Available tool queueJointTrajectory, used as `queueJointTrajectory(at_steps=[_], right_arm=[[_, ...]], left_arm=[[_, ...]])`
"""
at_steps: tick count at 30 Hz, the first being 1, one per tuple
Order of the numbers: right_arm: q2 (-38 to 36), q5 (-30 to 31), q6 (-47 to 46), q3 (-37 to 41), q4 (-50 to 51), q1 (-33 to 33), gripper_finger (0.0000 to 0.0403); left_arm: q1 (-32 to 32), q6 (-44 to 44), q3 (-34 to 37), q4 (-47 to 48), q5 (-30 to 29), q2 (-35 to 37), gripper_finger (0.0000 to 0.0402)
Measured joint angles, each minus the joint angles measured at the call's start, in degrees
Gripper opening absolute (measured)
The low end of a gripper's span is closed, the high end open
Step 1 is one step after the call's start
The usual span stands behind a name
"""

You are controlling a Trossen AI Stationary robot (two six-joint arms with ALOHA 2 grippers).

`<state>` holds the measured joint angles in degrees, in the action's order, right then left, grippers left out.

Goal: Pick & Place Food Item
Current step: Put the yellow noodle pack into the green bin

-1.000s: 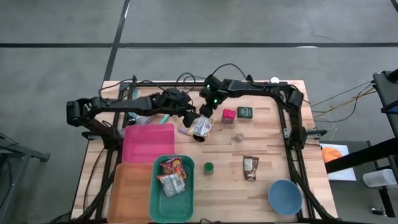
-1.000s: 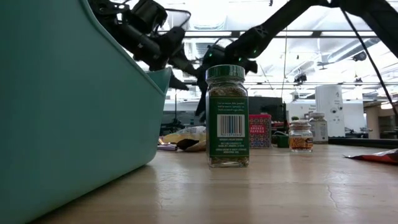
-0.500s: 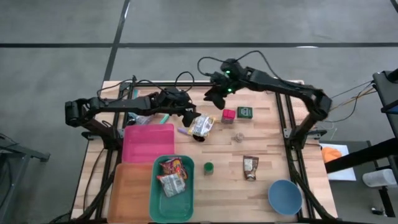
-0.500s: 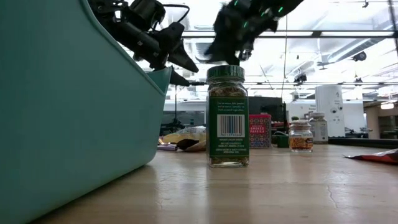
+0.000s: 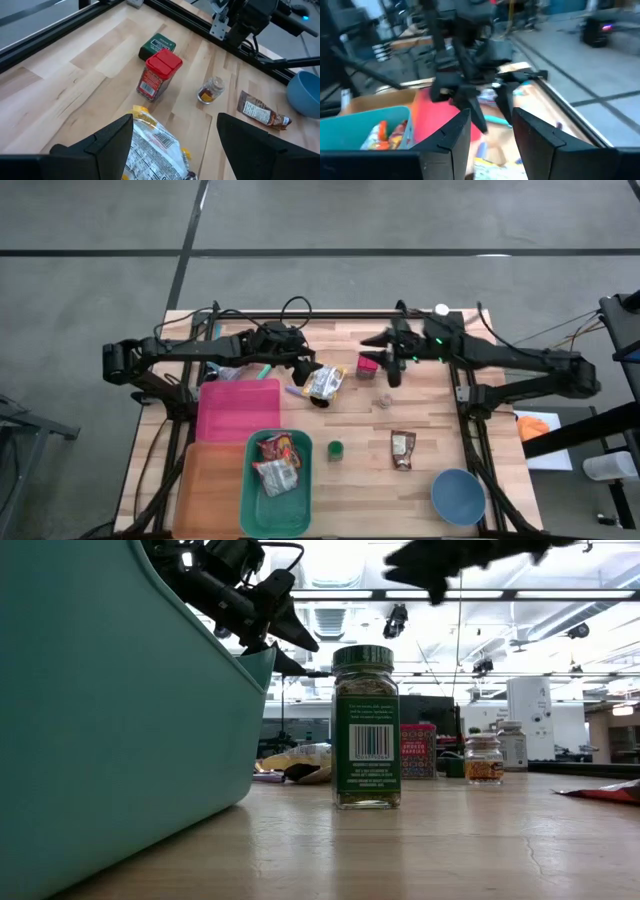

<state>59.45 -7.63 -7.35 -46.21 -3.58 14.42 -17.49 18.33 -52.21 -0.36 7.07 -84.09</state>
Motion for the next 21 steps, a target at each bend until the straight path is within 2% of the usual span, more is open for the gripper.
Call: queueJointTrajectory(at_steps=[9, 15, 21], right_arm=[[-19.9, 2.4, -4.5, 20.1, -12.0, -4.8, 0.0142], [-31.1, 14.0, -6.3, 29.2, -11.6, -4.8, 0.0142], [-39.0, 14.2, -9.3, 35.4, -11.8, -4.9, 0.0142]], left_arm=[[0.3, 0.3, 0.0, 0.0, 0.0, 0.0, 0.0289], [0.3, 0.3, 0.0, 0.0, 0.0, 0.0, 0.0289], [0.3, 0.2, 0.0, 0.0, 0.0, 0.0, 0.0289]])
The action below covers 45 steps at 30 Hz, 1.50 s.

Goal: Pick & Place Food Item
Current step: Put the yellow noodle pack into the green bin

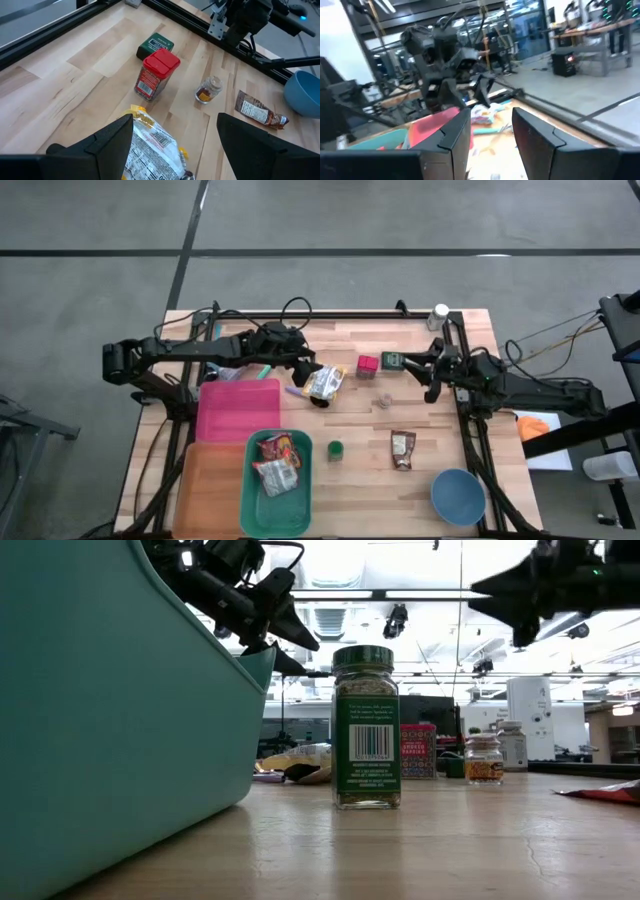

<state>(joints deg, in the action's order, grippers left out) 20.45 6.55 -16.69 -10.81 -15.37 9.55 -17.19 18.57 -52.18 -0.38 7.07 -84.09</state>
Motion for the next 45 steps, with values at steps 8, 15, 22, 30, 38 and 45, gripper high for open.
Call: queueJointTrajectory(at_steps=[8, 15, 22, 30, 38, 45], right_arm=[[-5.4, -0.5, -2.6, 6.0, 0.1, -0.1, 0.0142], [-6.2, -0.5, -2.8, 8.7, 0.1, -0.1, 0.0142], [-6.0, -0.5, -2.7, 9.4, 0.2, -0.1, 0.0142], [-6.1, -0.5, -2.6, 9.4, 0.1, -0.1, 0.0142], [-6.1, -0.5, -2.6, 9.4, 0.1, -0.1, 0.0142], [-6.1, -0.5, -2.7, 9.4, 0.1, -0.1, 0.0142]], left_arm=[[0.0, -0.1, 0.0, 0.0, 0.0, 0.0, 0.0289], [0.0, -0.1, 0.0, 0.0, 0.0, 0.0, 0.0289], [0.0, -0.2, 0.0, 0.0, 0.0, 0.0, 0.0289], [0.0, -0.2, 0.0, 0.1, 0.0, 0.0, 0.0289], [0.0, 4.0, -0.1, 0.6, 0.4, 0.0, 0.0289], [0.0, 7.6, -2.0, 10.9, 2.0, 0.0, 0.0289]])
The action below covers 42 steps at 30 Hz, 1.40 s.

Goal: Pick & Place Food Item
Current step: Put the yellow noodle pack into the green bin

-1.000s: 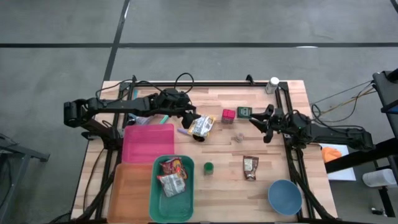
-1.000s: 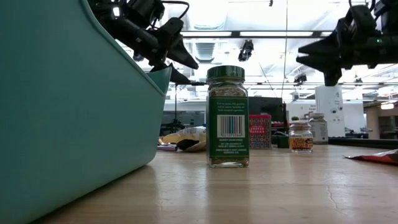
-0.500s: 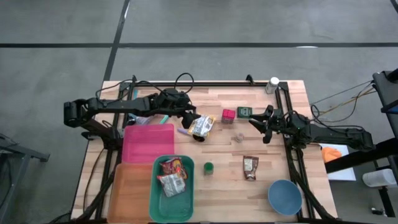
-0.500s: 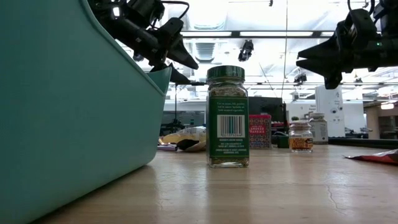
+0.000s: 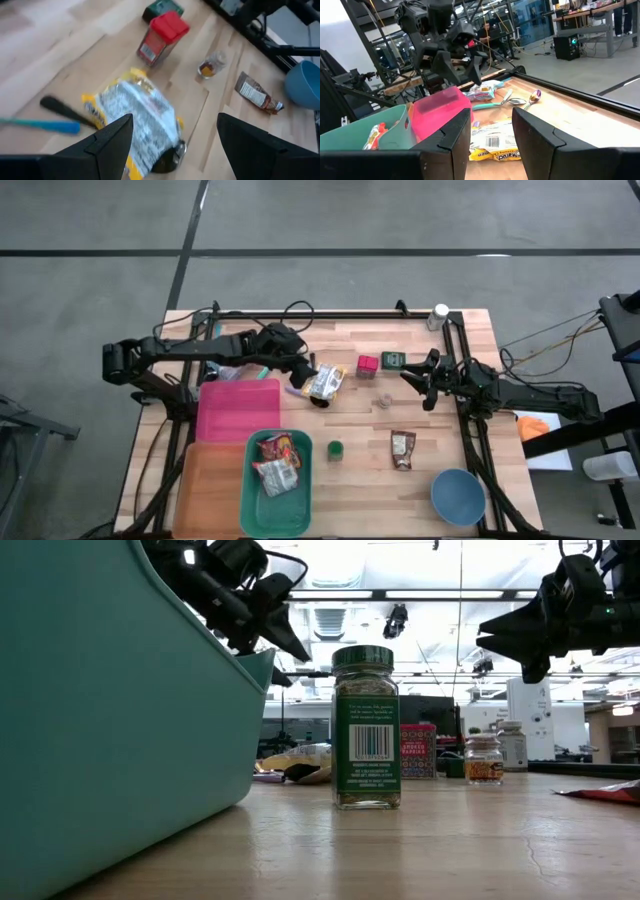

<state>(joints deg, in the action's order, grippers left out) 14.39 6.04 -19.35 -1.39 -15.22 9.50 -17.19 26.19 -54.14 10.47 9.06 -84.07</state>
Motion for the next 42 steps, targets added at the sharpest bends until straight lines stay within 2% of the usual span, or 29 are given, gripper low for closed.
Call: queueJointTrajectory(at_steps=[5, 9, 14, 18, 25, 36, 42], right_arm=[[0.0, 0.0, 0.0, 0.0, 0.0, 0.0, 0.0142], [0.0, 0.0, 0.0, 0.0, 0.0, 0.0, 0.0142], [0.0, 0.0, 0.0, 0.0, 0.0, 0.0, 0.0142], [0.1, 0.1, 0.0, 0.0, 0.0, 0.0, 0.0142], [0.6, 0.1, 0.0, 0.0, 0.0, 0.0, 0.0142], [1.0, 0.0, 0.0, 0.0, 0.0, 0.0, 0.0142], [1.2, 0.0, 0.0, 0.0, 0.0, 0.0, 0.0142]], left_arm=[[0.0, 1.6, -0.5, 1.2, 0.0, 0.0, 0.0289], [-0.2, 7.2, -0.7, 1.4, -0.6, -0.1, 0.0289], [-0.2, 9.6, -0.8, 0.7, -1.6, -1.3, 0.0289], [-1.1, 11.3, -2.3, 1.7, -0.2, -5.5, 0.0289], [-3.7, 11.5, -9.8, 9.3, 2.5, -15.2, 0.0292], [-5.2, 9.4, -17.4, 11.2, 2.6, -22.0, 0.0371], [-7.2, 9.5, -17.9, 12.3, 2.7, -23.8, 0.0381]])
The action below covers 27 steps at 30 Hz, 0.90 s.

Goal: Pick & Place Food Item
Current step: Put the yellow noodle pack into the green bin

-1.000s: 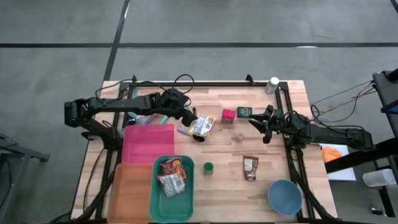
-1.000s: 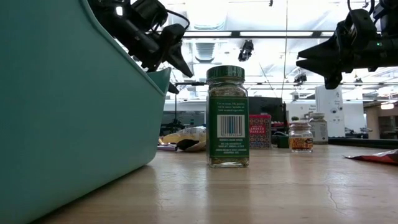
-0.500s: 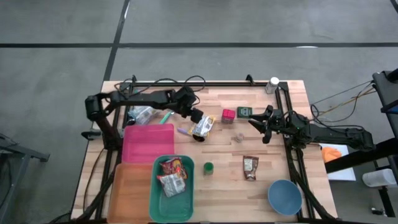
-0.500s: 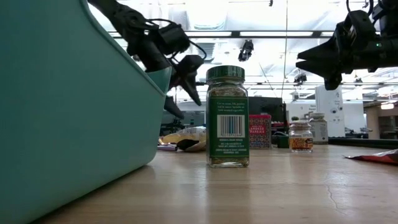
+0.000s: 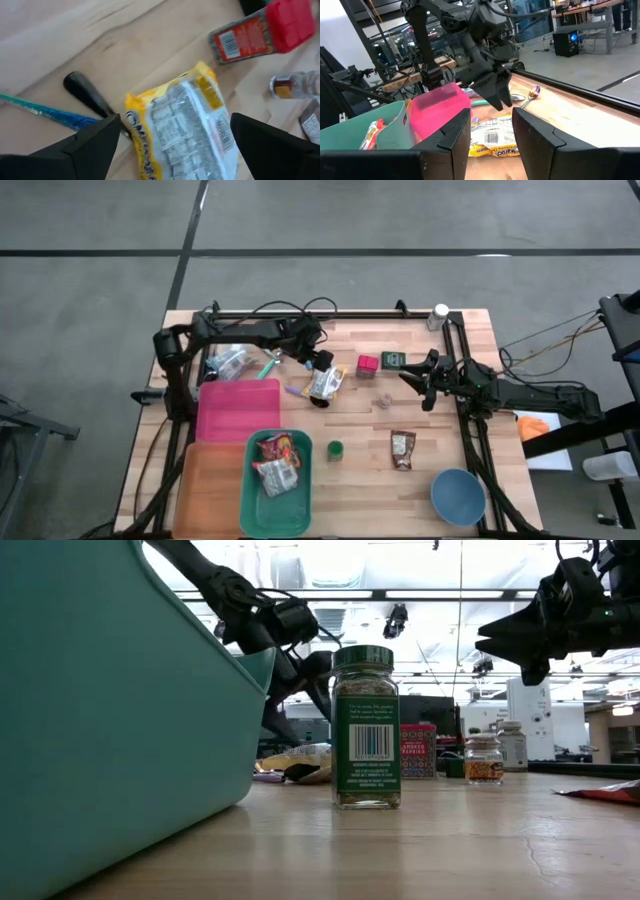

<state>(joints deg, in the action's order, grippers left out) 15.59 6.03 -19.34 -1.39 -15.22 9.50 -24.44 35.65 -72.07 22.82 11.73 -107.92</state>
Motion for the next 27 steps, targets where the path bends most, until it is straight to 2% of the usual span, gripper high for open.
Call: queueJointTrajectory(at_steps=[13, 27], right_arm=[[0.3, 0.0, 0.0, 0.0, 0.0, 0.0, 0.0142], [0.3, 0.0, 0.0, 0.0, 0.0, 0.0, 0.0142]], left_arm=[[-2.1, 0.6, -0.4, -0.5, 4.0, -4.9, 0.0381], [-1.4, 0.2, -0.4, -1.0, 5.7, -5.7, 0.0377]])
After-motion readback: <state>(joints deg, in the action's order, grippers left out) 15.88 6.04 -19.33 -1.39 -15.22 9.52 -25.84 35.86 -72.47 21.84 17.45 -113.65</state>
